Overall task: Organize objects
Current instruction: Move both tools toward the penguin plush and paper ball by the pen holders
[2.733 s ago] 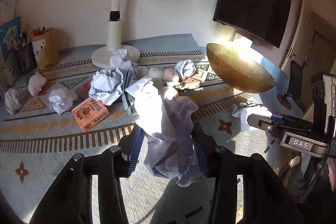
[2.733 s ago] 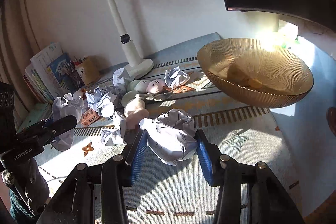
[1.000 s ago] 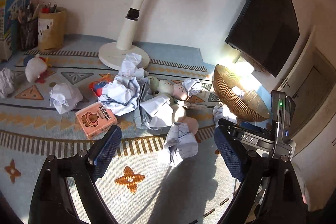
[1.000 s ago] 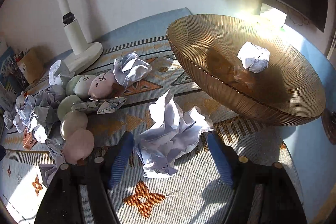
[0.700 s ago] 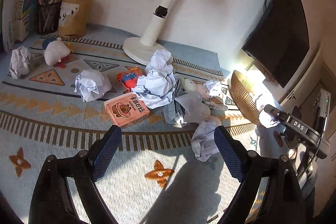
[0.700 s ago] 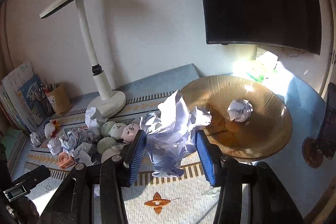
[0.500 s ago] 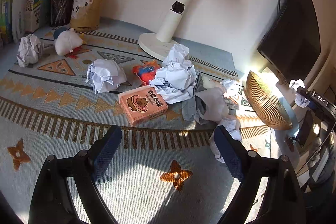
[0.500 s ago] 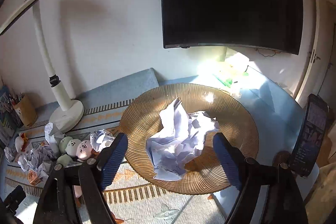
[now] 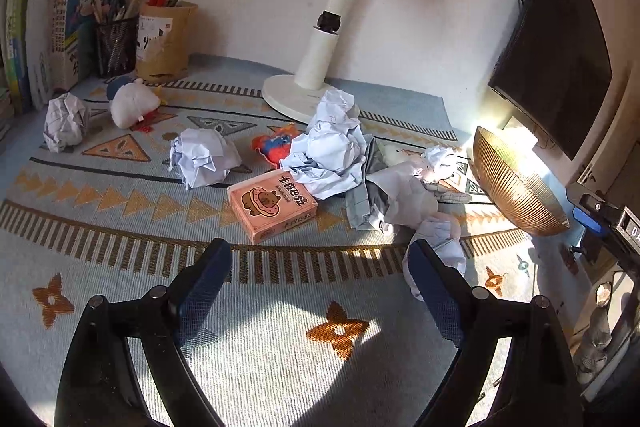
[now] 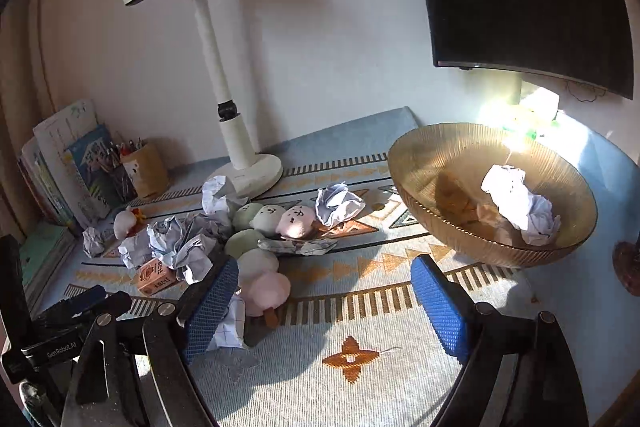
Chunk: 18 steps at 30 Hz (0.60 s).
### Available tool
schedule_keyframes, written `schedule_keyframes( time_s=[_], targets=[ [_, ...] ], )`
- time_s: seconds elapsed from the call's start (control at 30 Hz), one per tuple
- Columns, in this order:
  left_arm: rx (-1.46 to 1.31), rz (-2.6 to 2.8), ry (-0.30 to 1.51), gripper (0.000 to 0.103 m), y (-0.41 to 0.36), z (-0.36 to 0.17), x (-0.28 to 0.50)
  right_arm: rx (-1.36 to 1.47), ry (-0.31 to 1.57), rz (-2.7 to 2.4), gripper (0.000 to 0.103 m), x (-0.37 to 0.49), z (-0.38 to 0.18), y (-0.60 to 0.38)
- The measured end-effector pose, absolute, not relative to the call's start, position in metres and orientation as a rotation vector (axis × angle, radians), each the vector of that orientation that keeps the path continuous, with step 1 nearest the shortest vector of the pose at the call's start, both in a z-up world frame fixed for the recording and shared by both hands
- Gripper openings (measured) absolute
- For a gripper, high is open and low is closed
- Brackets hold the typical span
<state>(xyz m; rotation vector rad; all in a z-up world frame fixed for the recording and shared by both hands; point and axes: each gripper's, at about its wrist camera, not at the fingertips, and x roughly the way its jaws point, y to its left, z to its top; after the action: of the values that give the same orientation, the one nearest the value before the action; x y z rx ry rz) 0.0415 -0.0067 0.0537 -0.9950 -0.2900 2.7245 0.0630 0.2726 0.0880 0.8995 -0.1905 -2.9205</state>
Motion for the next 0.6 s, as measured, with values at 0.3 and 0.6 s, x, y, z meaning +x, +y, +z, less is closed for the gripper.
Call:
schedule_keyframes(
  time_s=[0.3, 0.6],
  targets=[
    [-1.022, 2.83, -0.168, 0.098, -0.025, 0.049, 0.038, 1.01, -0.43, -2.815, 0.088, 0.032, 0.041, 0.275],
    [-0.994, 2.796, -0.374, 0.098, -0.047, 0.049, 0.035, 0.955, -0.207, -2.844, 0.094, 0.041, 0.044, 0.247]
  ],
)
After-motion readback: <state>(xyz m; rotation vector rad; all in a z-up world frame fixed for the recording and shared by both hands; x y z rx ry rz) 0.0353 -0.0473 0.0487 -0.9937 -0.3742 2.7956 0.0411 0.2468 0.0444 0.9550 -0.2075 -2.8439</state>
